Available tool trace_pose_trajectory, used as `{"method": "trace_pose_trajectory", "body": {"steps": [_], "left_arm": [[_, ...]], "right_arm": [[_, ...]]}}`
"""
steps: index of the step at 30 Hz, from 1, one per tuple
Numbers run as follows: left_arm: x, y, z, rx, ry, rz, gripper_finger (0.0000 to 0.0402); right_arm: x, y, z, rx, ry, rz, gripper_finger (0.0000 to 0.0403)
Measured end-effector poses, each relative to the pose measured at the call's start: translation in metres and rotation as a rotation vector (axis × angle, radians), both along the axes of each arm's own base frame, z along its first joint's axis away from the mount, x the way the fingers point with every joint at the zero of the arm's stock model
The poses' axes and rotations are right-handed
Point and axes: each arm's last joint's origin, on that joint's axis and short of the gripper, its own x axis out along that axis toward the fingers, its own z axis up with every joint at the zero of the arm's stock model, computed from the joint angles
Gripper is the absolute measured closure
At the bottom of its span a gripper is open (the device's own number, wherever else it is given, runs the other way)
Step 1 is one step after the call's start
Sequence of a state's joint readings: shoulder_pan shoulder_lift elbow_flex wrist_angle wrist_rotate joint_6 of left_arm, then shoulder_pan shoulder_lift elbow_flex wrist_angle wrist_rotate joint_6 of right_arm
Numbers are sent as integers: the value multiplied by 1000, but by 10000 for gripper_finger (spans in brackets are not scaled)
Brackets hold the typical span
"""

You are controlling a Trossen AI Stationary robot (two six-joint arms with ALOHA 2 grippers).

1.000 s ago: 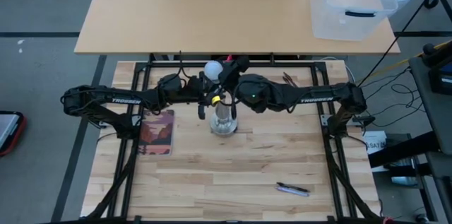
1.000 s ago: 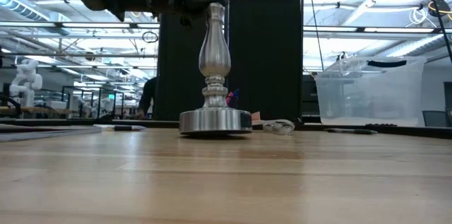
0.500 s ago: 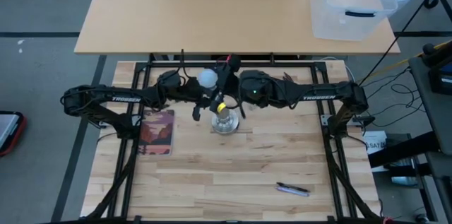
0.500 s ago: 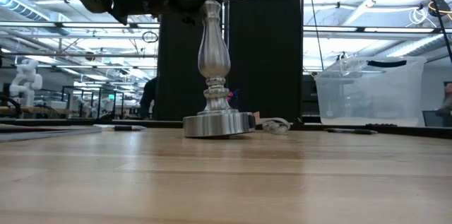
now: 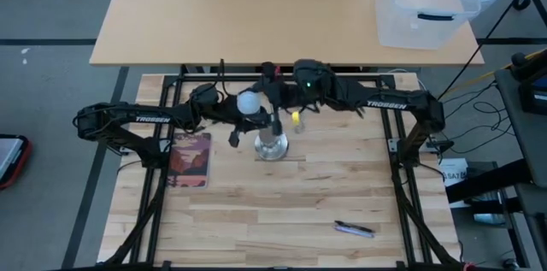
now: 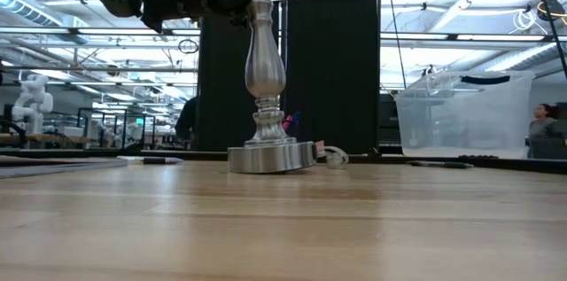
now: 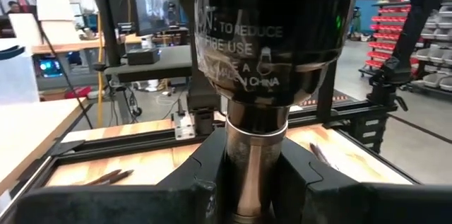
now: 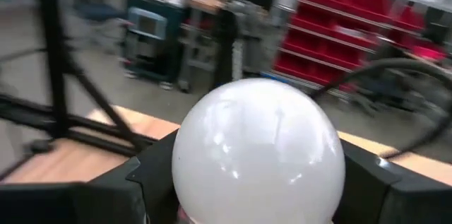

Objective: Screw lightbulb
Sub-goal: Remove the lightbulb from the desk lamp

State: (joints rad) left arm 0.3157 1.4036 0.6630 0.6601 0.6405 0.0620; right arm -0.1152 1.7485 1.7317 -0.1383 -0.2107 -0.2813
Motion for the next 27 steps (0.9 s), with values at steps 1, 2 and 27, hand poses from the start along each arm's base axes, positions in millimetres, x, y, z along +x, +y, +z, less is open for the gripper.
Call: {"method": "trace_pose_trajectory", "body": {"steps": [1,2,27], "left_arm": [[0,0,0,0,0,-8,328],[0,0,0,4,-2,-26,328],[-1,-2,1,12,-12,-109,328]], "right_arm": [[0,-3,0,7,-2,43,142],[-1,-7,0,13,-5,85,142],[-2,-31,1,75,-85,387,136]]}}
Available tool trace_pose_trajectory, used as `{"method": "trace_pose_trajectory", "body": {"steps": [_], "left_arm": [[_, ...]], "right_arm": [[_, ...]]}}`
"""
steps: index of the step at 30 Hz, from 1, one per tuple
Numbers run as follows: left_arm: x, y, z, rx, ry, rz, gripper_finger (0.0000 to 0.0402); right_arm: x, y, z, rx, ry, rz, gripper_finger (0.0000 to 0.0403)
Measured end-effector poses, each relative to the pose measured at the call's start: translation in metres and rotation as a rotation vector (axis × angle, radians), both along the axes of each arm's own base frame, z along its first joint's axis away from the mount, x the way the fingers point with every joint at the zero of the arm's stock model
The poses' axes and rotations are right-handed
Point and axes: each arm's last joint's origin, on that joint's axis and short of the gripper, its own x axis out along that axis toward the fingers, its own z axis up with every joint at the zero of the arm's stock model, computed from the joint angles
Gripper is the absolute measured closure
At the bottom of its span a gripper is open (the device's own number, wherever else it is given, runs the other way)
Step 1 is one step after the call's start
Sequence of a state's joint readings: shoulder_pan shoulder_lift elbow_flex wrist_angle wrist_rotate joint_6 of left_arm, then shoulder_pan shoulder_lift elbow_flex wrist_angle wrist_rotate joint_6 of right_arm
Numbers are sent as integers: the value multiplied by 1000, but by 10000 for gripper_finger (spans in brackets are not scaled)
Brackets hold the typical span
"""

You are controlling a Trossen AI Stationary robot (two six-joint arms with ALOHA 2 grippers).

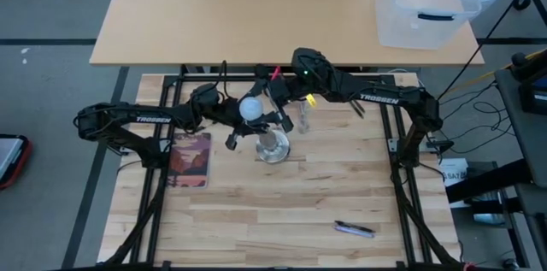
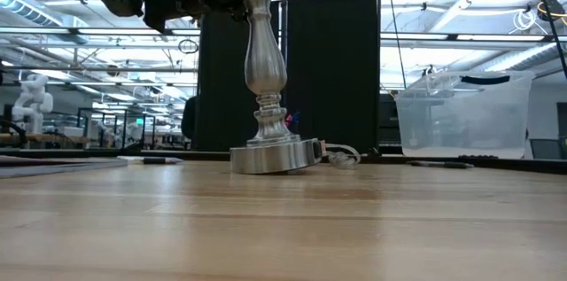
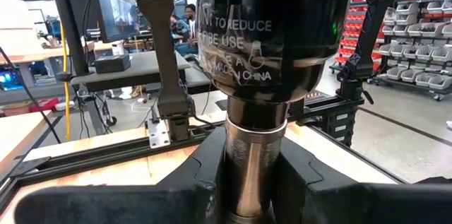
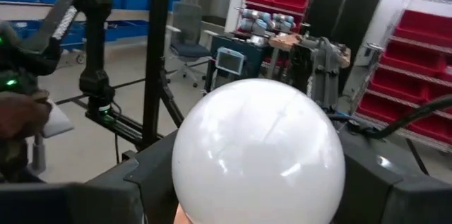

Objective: Screw lightbulb
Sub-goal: Remove the lightbulb from the desk lamp

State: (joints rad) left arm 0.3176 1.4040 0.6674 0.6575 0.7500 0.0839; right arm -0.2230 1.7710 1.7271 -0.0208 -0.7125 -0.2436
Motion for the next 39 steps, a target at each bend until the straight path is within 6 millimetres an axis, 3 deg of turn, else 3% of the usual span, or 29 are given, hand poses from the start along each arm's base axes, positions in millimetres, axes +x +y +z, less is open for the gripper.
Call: {"method": "trace_pose_trajectory", "body": {"steps": [19,31,39], "left_arm": [[0,1,-1,-24,19,39,328],[1,4,-1,-39,34,145,328],[2,7,-1,-67,45,298,328]], "right_arm": [[-1,9,16,13,-113,-108,41],[-30,11,52,-41,-227,-316,34],[-33,21,56,-45,-231,-463,34]]}}
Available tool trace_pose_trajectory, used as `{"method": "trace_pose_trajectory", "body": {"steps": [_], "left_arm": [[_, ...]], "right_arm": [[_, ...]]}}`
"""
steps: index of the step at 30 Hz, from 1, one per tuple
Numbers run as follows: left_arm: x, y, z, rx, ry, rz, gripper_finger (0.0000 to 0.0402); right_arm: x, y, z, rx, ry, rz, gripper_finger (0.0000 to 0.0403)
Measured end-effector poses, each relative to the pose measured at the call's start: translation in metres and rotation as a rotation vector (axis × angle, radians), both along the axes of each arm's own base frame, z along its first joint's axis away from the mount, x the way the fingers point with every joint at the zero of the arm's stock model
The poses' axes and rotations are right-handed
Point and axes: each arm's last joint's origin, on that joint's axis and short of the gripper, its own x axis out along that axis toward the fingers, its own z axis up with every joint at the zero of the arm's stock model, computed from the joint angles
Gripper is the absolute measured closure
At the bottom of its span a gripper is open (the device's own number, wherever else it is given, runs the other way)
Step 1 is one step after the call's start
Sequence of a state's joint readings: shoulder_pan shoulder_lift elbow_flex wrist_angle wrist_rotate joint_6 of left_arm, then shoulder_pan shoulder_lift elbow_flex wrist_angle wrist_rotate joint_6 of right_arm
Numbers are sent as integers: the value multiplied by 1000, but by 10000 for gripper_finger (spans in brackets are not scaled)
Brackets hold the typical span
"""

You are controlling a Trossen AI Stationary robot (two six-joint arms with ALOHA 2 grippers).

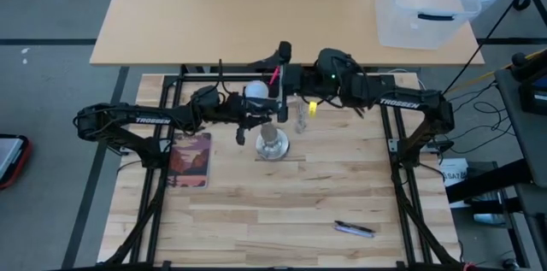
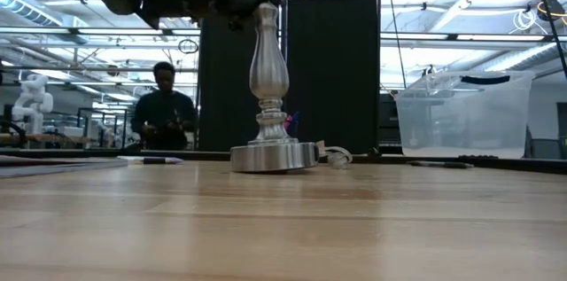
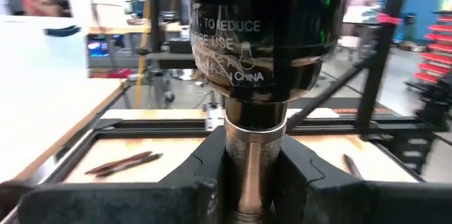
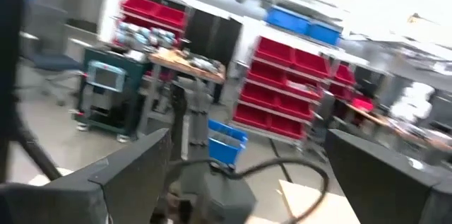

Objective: Screw lightbulb
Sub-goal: Remove the lightbulb from the desk lamp

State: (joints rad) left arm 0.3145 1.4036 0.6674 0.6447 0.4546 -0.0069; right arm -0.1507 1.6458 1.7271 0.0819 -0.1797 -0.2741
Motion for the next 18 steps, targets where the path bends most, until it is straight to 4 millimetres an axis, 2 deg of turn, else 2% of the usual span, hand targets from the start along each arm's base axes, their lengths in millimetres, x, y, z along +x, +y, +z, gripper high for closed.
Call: {"method": "trace_pose_trajectory", "body": {"steps": [5,9,18], "left_arm": [[0,3,0,-12,2,88,328],[0,4,0,-13,1,120,328],[0,5,1,-8,-2,144,329]], "right_arm": [[2,10,-4,1,41,-152,34],[3,23,-5,44,44,-206,34],[5,48,-9,111,56,-475,34]]}}
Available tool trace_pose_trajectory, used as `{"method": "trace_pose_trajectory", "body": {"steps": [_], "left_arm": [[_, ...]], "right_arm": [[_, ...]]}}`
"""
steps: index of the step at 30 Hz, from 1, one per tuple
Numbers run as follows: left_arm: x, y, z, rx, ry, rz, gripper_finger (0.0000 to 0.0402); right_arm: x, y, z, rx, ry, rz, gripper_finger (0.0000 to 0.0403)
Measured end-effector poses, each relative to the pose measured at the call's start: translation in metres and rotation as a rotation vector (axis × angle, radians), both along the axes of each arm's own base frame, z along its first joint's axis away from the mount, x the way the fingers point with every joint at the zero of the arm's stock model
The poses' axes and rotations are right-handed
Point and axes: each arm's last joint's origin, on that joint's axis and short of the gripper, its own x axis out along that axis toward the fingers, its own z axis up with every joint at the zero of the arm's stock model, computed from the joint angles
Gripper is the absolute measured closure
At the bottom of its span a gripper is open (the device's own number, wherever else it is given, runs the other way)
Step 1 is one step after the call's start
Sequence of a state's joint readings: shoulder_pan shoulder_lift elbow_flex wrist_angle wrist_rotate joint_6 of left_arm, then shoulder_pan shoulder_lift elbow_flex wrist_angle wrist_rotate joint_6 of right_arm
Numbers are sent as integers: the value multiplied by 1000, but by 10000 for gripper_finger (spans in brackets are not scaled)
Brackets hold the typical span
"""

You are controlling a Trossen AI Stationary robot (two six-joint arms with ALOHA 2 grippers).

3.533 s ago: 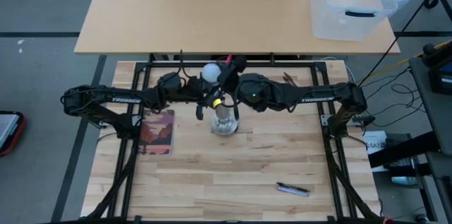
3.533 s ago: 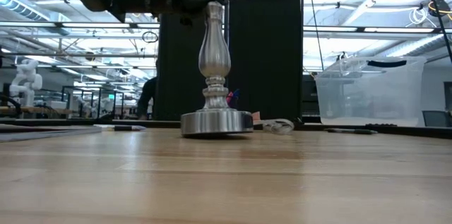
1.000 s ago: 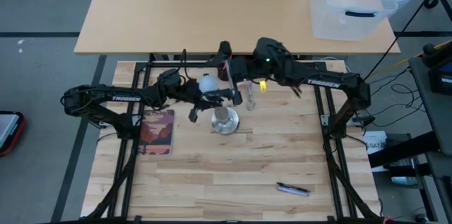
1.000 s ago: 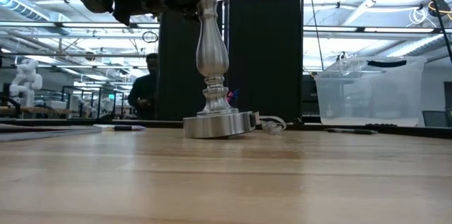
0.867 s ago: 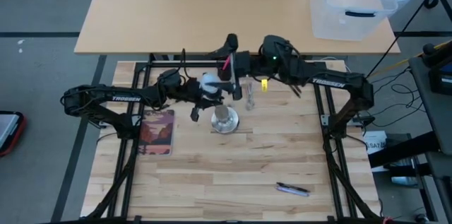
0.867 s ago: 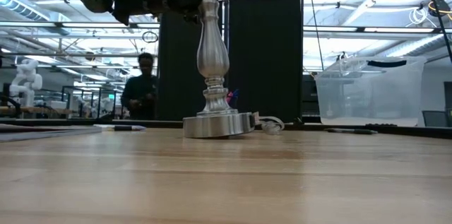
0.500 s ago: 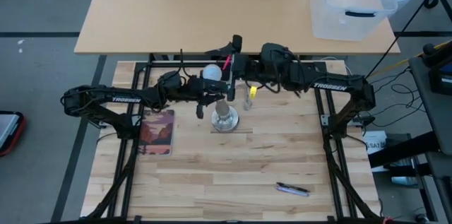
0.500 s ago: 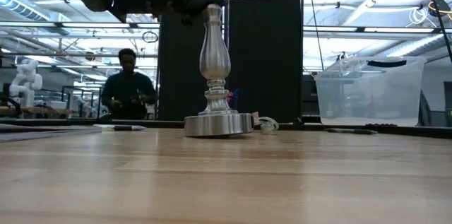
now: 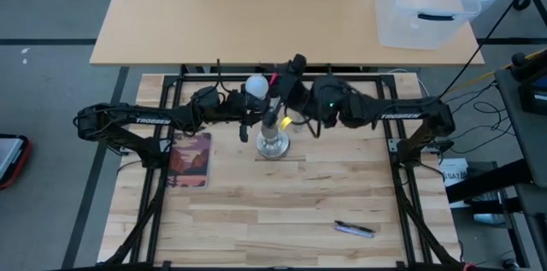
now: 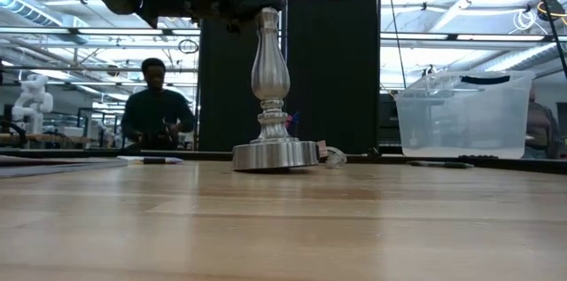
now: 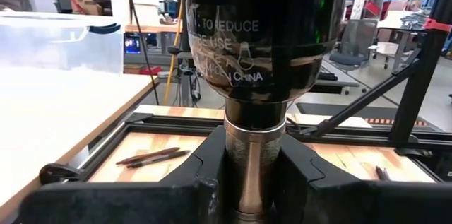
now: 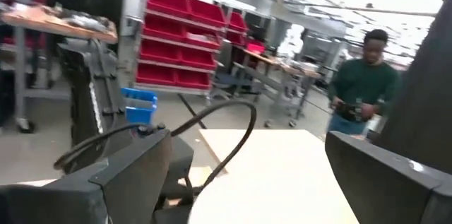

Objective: Screw lightbulb
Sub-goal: Remove the lightbulb from the desk lamp

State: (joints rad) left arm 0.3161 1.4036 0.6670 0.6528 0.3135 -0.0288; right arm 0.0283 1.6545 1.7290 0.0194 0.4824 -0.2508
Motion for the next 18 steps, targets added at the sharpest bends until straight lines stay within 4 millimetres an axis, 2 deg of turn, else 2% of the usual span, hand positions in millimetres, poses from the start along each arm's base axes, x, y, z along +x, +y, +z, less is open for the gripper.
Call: {"method": "trace_pose_trajectory", "body": {"steps": [5,10,15,18], "left_arm": [[0,0,0,5,-3,2,329],[0,0,0,4,-3,4,329],[0,0,0,3,-3,6,329],[0,1,0,4,-3,6,329]], "right_arm": [[11,11,-14,-4,45,-109,34],[21,17,-23,5,40,-117,34],[30,15,-36,6,70,-262,34],[38,14,-43,5,62,-272,34]]}}
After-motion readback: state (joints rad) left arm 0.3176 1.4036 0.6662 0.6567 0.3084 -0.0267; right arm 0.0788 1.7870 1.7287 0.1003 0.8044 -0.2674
